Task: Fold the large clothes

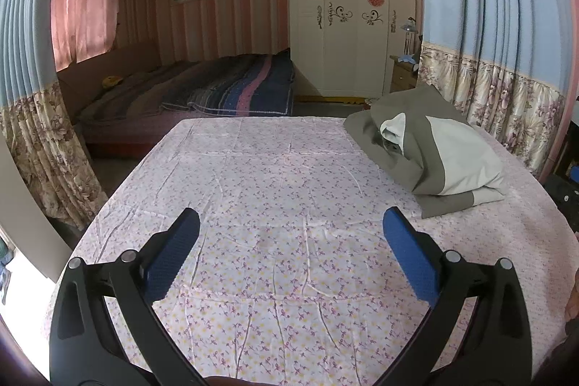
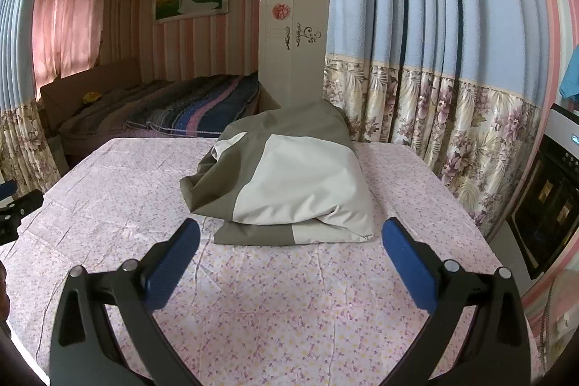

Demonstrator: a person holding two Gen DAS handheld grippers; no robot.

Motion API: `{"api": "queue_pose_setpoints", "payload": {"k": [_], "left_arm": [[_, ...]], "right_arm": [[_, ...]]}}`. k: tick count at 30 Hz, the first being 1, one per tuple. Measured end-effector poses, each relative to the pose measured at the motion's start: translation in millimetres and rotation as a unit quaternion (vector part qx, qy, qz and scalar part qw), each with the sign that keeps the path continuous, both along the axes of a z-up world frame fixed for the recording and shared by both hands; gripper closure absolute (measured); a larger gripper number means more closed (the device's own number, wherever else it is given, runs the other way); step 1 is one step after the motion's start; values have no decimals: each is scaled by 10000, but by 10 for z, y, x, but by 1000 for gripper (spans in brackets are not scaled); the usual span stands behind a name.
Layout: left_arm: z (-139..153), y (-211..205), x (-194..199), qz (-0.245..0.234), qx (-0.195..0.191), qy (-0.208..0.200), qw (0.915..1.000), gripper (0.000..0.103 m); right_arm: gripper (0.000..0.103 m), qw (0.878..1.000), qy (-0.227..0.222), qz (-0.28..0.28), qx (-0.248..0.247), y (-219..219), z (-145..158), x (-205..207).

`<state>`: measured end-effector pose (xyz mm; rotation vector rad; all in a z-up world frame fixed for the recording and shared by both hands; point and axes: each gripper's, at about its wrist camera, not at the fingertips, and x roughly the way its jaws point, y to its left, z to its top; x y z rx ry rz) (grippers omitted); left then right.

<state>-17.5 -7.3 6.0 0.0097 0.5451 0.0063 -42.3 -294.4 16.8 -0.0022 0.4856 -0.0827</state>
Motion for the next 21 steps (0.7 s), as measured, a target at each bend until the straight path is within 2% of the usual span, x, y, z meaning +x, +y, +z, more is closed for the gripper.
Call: {"api": "queue_pose_setpoints", "payload": {"k": [21], "left_arm": [[41,30,-36,155,43,-16,9999,3]], "right_arm": [[2,10000,-14,-7,8,5,0,-6]]}}
